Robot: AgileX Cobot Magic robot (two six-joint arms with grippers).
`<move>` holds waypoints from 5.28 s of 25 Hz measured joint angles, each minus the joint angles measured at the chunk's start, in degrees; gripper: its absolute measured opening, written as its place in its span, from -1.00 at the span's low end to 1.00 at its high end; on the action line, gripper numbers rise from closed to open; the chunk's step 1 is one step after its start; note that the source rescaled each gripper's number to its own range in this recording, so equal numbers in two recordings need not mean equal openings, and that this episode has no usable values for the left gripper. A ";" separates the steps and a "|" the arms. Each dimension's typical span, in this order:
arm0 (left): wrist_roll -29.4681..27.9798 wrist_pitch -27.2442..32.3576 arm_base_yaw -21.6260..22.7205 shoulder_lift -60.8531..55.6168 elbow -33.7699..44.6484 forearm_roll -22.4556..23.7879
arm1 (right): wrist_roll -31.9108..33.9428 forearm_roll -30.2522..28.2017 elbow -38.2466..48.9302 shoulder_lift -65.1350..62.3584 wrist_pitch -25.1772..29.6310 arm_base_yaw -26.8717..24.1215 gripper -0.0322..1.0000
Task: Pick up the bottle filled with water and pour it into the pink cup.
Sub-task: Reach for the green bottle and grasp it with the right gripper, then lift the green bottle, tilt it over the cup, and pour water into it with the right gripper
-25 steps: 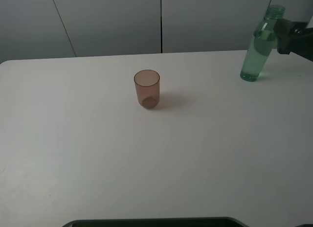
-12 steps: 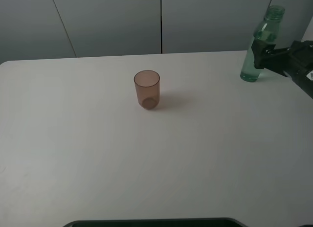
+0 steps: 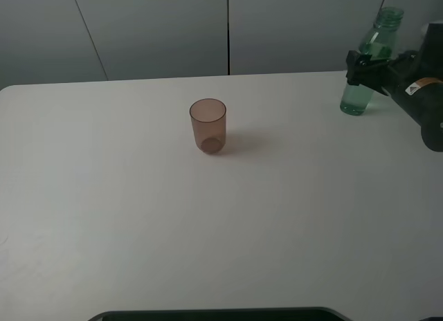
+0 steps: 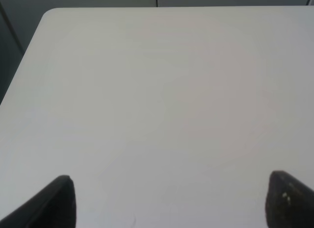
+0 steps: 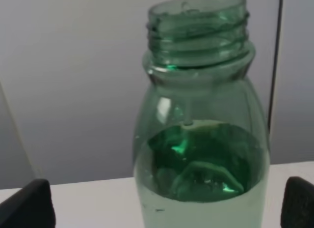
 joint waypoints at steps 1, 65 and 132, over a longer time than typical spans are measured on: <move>0.00 0.00 0.00 0.00 0.00 0.00 | -0.30 1.04 -0.73 0.53 0.95 0.00 1.00; 0.00 0.00 0.00 0.00 0.00 0.00 | -10.08 3.58 -13.39 -6.92 24.81 4.91 -0.94; 0.11 0.00 0.00 -0.10 0.00 0.00 | -84.83 20.21 -13.21 -5.45 29.49 26.15 -0.94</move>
